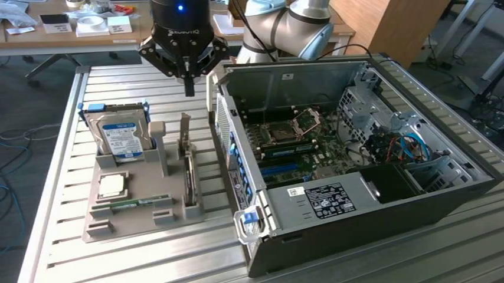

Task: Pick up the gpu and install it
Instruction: 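Reach for the gpu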

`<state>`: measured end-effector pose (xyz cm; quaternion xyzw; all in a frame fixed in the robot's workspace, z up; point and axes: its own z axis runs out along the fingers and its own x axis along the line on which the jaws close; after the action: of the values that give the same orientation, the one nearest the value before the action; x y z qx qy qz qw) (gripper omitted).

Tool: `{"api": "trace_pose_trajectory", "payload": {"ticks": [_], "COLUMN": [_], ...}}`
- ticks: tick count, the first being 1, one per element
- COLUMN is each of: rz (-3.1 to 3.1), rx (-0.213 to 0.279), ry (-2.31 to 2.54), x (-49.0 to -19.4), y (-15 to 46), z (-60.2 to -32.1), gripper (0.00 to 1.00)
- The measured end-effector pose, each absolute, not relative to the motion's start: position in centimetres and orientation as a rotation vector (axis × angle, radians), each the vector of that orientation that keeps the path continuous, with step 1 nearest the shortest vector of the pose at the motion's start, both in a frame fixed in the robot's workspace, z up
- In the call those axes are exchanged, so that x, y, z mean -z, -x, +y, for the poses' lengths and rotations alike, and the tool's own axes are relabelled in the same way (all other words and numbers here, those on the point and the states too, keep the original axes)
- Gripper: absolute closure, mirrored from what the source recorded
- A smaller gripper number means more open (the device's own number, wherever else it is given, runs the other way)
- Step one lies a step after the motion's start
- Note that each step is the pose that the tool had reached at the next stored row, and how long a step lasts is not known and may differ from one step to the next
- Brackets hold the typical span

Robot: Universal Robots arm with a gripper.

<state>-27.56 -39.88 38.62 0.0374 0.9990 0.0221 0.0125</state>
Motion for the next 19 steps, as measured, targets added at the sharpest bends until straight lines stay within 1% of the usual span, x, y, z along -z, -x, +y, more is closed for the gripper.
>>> {"api": "trace_pose_trajectory", "payload": {"ticks": [19], "rz": [3.114], "rx": [-0.069], "ry": [-0.117], "x": [-38.5], "y": [30.1], "z": [-39.9], "gripper": [0.89]}}
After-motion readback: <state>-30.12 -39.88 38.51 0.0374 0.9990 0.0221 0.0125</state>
